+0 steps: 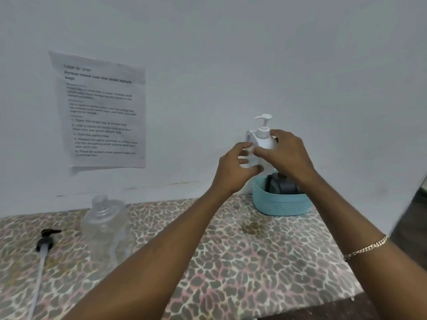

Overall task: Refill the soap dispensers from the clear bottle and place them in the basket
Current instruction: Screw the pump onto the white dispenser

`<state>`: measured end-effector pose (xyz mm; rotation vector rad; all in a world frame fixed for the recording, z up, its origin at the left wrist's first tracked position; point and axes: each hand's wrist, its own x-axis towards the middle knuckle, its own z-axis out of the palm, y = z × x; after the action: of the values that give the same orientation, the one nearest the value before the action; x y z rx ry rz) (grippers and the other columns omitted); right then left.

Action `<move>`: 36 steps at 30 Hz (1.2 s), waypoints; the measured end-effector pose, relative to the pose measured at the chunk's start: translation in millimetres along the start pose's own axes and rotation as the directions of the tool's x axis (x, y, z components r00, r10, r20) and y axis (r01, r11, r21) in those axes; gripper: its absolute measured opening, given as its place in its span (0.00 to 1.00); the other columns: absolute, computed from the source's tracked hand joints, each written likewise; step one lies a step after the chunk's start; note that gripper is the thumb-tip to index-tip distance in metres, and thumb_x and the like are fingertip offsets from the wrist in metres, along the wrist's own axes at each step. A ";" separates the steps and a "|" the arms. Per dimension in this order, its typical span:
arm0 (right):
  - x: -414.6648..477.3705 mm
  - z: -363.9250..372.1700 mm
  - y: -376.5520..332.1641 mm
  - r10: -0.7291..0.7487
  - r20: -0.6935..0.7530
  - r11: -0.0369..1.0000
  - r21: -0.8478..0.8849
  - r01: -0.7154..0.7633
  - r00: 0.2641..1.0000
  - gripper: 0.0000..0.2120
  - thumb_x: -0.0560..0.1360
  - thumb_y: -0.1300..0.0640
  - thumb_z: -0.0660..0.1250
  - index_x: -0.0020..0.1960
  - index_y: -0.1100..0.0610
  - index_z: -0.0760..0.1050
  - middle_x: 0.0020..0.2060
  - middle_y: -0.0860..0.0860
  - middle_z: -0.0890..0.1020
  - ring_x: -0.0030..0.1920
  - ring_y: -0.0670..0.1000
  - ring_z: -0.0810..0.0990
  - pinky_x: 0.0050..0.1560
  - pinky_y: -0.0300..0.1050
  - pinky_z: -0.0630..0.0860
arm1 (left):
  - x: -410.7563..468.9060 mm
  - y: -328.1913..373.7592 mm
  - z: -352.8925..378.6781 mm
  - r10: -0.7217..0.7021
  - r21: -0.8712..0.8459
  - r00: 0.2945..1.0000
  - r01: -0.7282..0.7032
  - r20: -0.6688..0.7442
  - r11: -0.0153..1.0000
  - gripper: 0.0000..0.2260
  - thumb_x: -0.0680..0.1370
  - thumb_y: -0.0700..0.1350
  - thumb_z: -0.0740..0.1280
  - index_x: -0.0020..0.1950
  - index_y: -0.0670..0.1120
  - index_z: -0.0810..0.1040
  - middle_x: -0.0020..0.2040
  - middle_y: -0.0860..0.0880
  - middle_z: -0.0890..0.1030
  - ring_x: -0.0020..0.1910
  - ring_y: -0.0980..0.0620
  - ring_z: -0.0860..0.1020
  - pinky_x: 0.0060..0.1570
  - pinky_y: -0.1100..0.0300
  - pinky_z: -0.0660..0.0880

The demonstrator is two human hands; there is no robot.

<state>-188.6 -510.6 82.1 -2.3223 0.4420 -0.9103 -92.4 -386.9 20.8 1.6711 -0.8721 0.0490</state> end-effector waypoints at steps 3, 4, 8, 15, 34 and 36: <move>11.4 0.7 20.7 0.066 -0.012 0.997 0.046 -0.065 0.998 0.30 0.71 0.46 0.77 0.68 0.54 0.74 0.53 0.49 0.79 0.51 0.53 0.80 0.47 0.50 0.80 | 16.4 -6.6 14.9 -0.040 -0.010 0.998 0.041 0.042 0.999 0.30 0.71 0.48 0.83 0.70 0.51 0.76 0.61 0.51 0.82 0.54 0.53 0.84 0.47 0.69 0.79; 14.3 2.4 28.5 0.084 -0.012 0.995 0.046 -0.083 0.996 0.31 0.70 0.45 0.77 0.69 0.53 0.73 0.54 0.50 0.79 0.51 0.54 0.80 0.47 0.51 0.81 | 20.1 -10.6 20.1 -0.053 -0.009 0.997 0.054 0.053 0.999 0.30 0.71 0.49 0.83 0.70 0.51 0.76 0.61 0.51 0.82 0.54 0.53 0.84 0.46 0.70 0.78; 18.6 16.1 60.2 0.126 -0.021 0.992 0.022 -0.126 0.992 0.27 0.70 0.43 0.77 0.64 0.51 0.72 0.51 0.52 0.81 0.49 0.55 0.82 0.46 0.53 0.82 | 27.0 -29.8 39.8 -0.081 0.014 0.993 0.080 0.092 0.997 0.32 0.70 0.48 0.83 0.70 0.50 0.75 0.60 0.51 0.81 0.53 0.52 0.84 0.51 0.62 0.81; 13.3 39.0 102.0 0.130 -0.002 0.991 -0.016 -0.130 0.992 0.23 0.73 0.48 0.76 0.62 0.55 0.73 0.50 0.51 0.80 0.47 0.52 0.79 0.35 0.39 0.71 | 27.6 -58.8 66.1 -0.117 0.096 0.982 0.104 0.149 0.990 0.31 0.71 0.45 0.81 0.71 0.51 0.74 0.61 0.49 0.80 0.55 0.52 0.83 0.55 0.55 0.83; -12.0 86.0 143.4 0.183 -0.020 0.980 -0.077 -0.184 0.983 0.17 0.72 0.51 0.74 0.57 0.59 0.81 0.48 0.54 0.77 0.52 0.59 0.77 0.47 0.48 0.70 | 15.1 -75.4 88.6 -0.253 0.323 0.948 0.183 0.191 0.928 0.23 0.73 0.50 0.65 0.66 0.44 0.81 0.64 0.45 0.79 0.65 0.42 0.74 0.65 0.47 0.76; -14.9 87.4 143.7 0.186 -0.021 0.977 -0.099 -0.187 0.982 0.15 0.74 0.51 0.73 0.55 0.59 0.82 0.47 0.52 0.73 0.52 0.60 0.76 0.48 0.48 0.69 | 13.8 -75.8 88.5 -0.265 0.340 0.941 0.183 0.212 0.922 0.27 0.71 0.52 0.60 0.67 0.45 0.80 0.64 0.45 0.78 0.66 0.41 0.74 0.65 0.45 0.76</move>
<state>-150.4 -577.4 -68.2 -2.3195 0.7125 -0.8277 -76.2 -467.7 -62.8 2.1064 -0.8884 -0.1994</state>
